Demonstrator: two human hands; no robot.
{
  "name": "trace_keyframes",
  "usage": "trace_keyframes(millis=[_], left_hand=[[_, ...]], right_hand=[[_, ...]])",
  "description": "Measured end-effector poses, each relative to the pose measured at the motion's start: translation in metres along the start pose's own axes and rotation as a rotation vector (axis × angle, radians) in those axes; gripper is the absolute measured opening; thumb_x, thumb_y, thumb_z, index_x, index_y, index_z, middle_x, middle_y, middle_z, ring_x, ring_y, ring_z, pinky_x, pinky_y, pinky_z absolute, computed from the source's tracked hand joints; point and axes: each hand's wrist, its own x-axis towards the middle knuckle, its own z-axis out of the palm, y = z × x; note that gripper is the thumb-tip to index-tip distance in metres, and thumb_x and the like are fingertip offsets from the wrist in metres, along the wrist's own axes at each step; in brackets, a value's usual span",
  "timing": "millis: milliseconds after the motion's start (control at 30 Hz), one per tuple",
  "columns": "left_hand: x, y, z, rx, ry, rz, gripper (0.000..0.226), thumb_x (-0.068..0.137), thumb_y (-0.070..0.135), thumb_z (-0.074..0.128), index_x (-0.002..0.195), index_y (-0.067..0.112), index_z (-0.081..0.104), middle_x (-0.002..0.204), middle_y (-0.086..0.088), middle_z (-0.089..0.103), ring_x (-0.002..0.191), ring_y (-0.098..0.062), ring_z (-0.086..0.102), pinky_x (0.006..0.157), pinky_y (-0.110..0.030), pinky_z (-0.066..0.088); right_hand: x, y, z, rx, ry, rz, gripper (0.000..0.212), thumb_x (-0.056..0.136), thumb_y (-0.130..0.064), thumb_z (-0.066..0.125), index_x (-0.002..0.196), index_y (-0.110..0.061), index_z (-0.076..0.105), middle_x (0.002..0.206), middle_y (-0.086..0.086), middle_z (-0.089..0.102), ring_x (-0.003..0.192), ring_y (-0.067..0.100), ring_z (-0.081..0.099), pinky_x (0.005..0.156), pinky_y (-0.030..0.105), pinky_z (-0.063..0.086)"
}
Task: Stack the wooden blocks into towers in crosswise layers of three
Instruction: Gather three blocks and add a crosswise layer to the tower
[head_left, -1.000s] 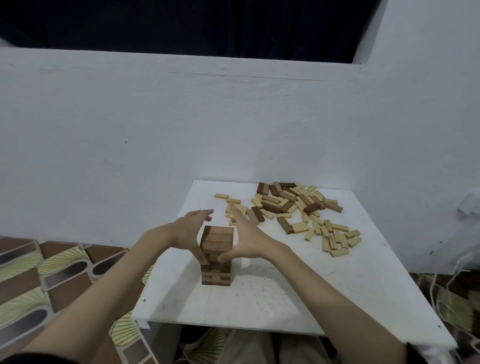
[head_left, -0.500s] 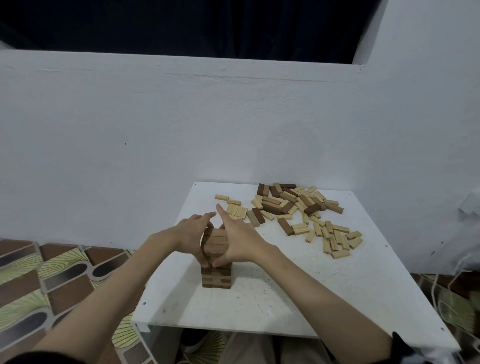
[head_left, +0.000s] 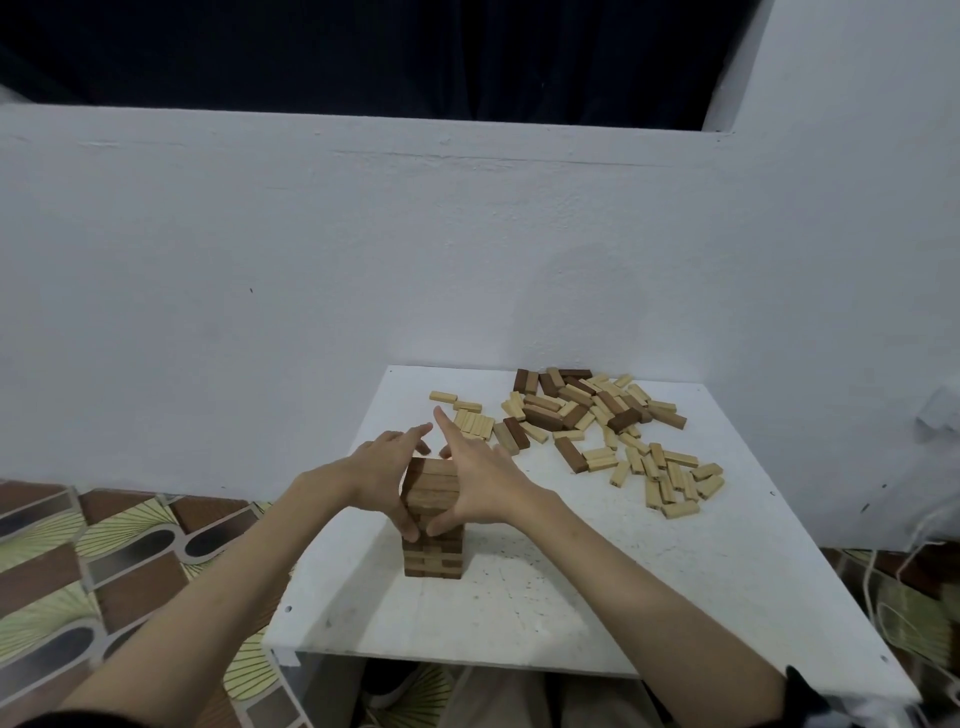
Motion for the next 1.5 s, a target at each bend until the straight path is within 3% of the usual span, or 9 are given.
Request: trace_keyframes(millis=[100,233,333,500,667,800,1133,1333,1500], left_hand=[[-0.013,0.001,-0.015,-0.263,-0.095,-0.058,0.144,0.048,0.061,0.082,0.149,0.022,-0.013,0.157,0.004,0.007,0.145,-0.016,0.007,0.116,-0.034,0.016],[-0.021,0.008,-0.028,-0.762,-0.012,-0.189,0.116,0.063,0.085,0.038,0.150,0.016,0.007,0.157,-0.005,0.016,0.143,-0.022,0.019,0.115,-0.038,0.019],[-0.012,0.017,-0.018,-1.069,0.099,-0.268,0.095,0.082,0.074,0.022,0.149,0.007,0.012,0.155,-0.011,0.019,0.143,-0.026,0.021,0.116,-0.041,0.019],[-0.004,0.033,0.012,-1.213,0.199,-0.338,0.084,0.089,0.067,0.010,0.151,0.011,0.009,0.157,-0.005,0.013,0.145,-0.021,0.011,0.118,-0.039,0.009],[-0.007,0.030,0.025,-1.342,0.105,-0.333,0.088,0.089,0.069,0.002,0.123,0.007,0.056,0.133,-0.012,0.053,0.115,-0.020,0.054,0.103,-0.031,0.034],[-0.010,0.030,0.028,-1.378,0.067,-0.322,0.088,0.089,0.068,0.000,0.113,0.007,0.060,0.112,-0.009,0.064,0.101,-0.019,0.058,0.096,-0.029,0.036],[-0.011,0.033,0.028,-1.406,-0.016,-0.301,0.086,0.089,0.067,-0.001,0.105,0.010,0.060,0.100,-0.004,0.066,0.092,-0.017,0.060,0.090,-0.030,0.038],[-0.014,0.031,0.026,-1.366,-0.023,-0.287,0.087,0.089,0.066,-0.004,0.103,0.010,0.061,0.099,-0.003,0.067,0.093,-0.014,0.061,0.092,-0.029,0.036],[-0.011,0.026,0.027,-1.349,0.110,-0.320,0.088,0.089,0.066,-0.003,0.128,0.007,0.049,0.118,0.002,0.060,0.126,-0.019,0.045,0.115,-0.034,0.022]], right_hand=[[-0.008,0.006,-0.015,0.235,-0.057,0.068,0.137,0.064,-0.035,0.087,0.150,-0.025,-0.019,0.155,0.009,0.024,0.143,0.023,0.023,0.115,0.043,0.023],[-0.021,0.009,-0.038,0.596,0.002,0.181,0.100,0.084,-0.042,0.067,0.152,-0.014,-0.001,0.156,0.006,0.024,0.140,0.020,0.029,0.101,0.028,0.032],[-0.021,0.001,-0.036,0.935,0.074,0.294,0.079,0.092,-0.057,0.044,0.150,-0.011,0.017,0.154,0.007,0.027,0.140,0.022,0.028,0.112,0.036,0.027],[-0.022,-0.011,-0.009,1.207,0.110,0.287,0.072,0.094,-0.064,0.013,0.153,-0.024,0.003,0.161,0.003,0.002,0.148,0.019,0.001,0.119,0.040,0.006],[-0.020,-0.004,0.020,1.281,0.104,0.272,0.059,0.092,-0.066,0.005,0.116,-0.038,0.051,0.130,-0.008,0.057,0.123,0.008,0.051,0.094,0.020,0.037],[-0.020,-0.004,0.027,1.384,0.112,0.250,0.059,0.095,-0.060,0.003,0.092,-0.037,0.058,0.092,-0.018,0.064,0.074,-0.011,0.060,0.058,0.005,0.047],[0.005,0.001,0.053,1.393,0.173,0.322,0.122,0.041,-0.104,0.030,0.133,-0.028,0.054,0.132,0.001,0.059,0.123,0.020,0.053,0.109,0.045,0.037],[0.009,0.004,0.059,1.367,0.181,0.343,0.129,0.037,-0.106,0.023,0.142,-0.033,0.042,0.143,-0.001,0.048,0.132,0.019,0.044,0.114,0.046,0.030],[0.013,0.005,0.067,1.344,0.222,0.361,0.132,0.035,-0.107,0.019,0.149,-0.041,0.019,0.154,-0.004,0.031,0.140,0.019,0.031,0.116,0.048,0.024]])
